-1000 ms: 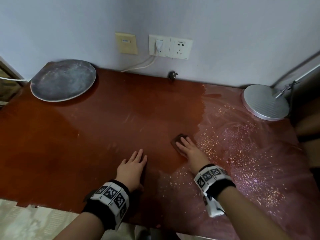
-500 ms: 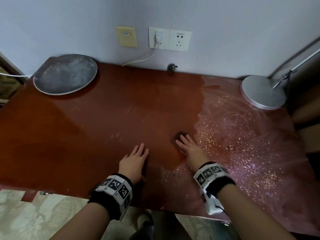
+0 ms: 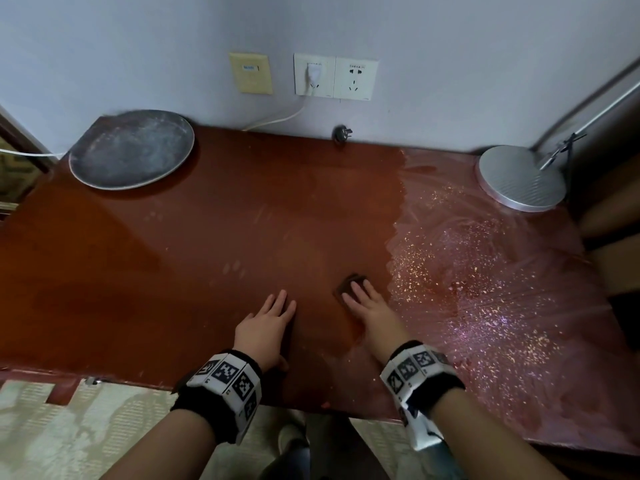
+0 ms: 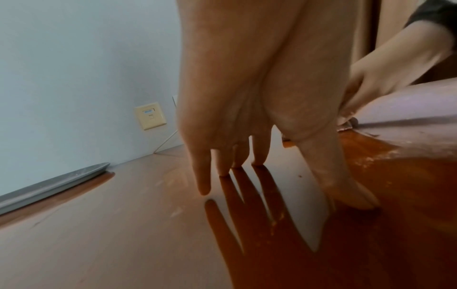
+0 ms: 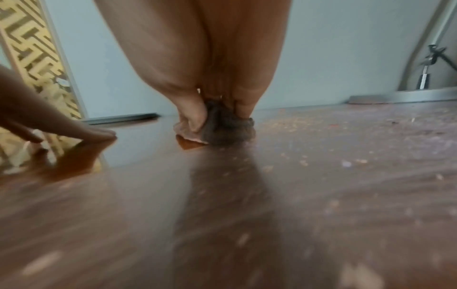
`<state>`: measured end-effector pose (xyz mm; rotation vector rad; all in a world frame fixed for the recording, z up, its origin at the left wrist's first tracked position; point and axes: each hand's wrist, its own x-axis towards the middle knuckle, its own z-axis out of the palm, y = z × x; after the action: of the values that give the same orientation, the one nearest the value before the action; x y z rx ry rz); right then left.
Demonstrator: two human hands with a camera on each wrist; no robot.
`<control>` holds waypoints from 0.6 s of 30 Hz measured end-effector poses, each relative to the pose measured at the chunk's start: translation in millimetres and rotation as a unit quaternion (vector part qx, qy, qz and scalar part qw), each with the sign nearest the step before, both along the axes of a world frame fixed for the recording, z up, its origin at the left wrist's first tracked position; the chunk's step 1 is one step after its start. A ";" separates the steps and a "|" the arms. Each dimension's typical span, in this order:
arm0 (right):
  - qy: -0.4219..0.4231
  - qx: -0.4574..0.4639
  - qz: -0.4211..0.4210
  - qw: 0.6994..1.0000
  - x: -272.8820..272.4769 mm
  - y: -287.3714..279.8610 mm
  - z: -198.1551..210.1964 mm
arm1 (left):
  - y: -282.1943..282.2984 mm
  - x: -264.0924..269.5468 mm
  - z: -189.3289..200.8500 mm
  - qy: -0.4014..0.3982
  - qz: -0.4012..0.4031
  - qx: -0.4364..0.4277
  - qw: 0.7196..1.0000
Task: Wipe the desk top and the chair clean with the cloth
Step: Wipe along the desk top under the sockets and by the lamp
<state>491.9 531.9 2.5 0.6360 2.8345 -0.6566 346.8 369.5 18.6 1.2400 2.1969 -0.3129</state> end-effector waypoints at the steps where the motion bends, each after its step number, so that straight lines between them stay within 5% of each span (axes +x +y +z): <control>1: 0.001 -0.009 0.023 1.000 1.6 -15.1 -1.9 | -1.7 0.9 -0.6 0.002 0.000 0.001 1.000; 5: -0.009 0.018 0.179 0.984 24.1 -74.8 -13.3 | -4.5 3.0 -3.3 0.010 0.002 0.009 1.000; 9: 0.064 -0.022 0.113 0.991 27.4 -41.1 -9.8 | -7.2 4.6 -3.9 0.008 0.009 0.016 1.000; 13: 0.004 0.006 0.004 1.000 26.4 -10.5 -3.8 | -10.2 5.2 -5.7 0.004 0.018 0.018 1.000; 18: 0.076 0.024 0.150 0.985 45.2 -91.7 -20.2 | -10.9 4.8 -8.8 0.003 0.022 0.025 0.999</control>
<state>537.1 440.2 -17.7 0.1621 3.0040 -0.6083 351.7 358.6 9.9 1.2170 2.2475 -0.2451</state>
